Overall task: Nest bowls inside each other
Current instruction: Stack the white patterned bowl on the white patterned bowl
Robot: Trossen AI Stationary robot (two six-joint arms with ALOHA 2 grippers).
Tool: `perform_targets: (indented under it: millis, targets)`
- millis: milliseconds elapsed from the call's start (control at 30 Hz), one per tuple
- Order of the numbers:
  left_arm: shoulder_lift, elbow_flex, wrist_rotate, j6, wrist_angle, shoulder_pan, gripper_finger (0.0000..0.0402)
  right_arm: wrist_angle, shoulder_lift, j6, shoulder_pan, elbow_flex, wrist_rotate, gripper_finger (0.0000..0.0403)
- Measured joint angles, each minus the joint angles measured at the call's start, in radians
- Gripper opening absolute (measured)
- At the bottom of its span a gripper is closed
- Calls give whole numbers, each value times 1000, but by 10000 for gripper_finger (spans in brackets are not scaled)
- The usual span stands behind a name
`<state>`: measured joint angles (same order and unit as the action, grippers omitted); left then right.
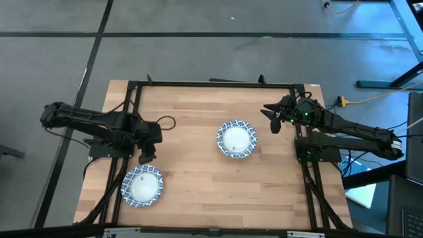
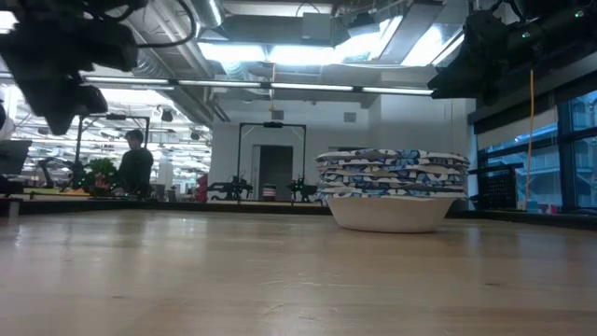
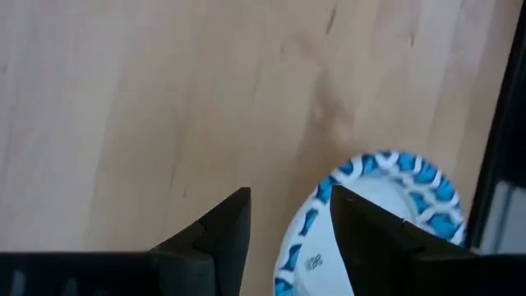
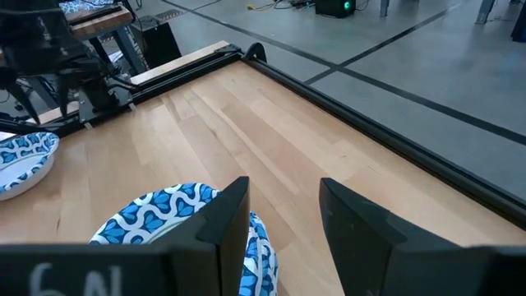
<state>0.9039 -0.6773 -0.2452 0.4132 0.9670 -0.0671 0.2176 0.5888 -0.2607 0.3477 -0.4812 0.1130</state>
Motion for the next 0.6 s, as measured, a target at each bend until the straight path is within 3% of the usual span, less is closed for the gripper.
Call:
perform_targets:
  millis: [333,600]
  targets:
    - [7,7,68,57,3,-229,162,-5,0,-49,0,0,0,150]
    - [73,113,102,94,-38,-334,162,-6,0,-47,0,0,0,150]
